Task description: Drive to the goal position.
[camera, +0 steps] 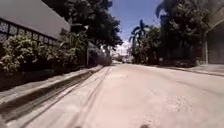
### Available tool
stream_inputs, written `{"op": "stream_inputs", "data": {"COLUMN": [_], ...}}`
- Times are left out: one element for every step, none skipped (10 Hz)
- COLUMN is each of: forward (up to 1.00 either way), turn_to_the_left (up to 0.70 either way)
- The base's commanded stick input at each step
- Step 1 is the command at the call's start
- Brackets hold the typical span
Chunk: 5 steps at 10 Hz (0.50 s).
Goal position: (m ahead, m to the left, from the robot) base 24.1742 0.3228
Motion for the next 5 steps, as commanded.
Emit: {"op": "stream_inputs", "data": {"forward": [1.00,1.00,1.00,1.00,1.00], "turn_to_the_left": [0.00,0.00,0.00,0.00,0.00]}}
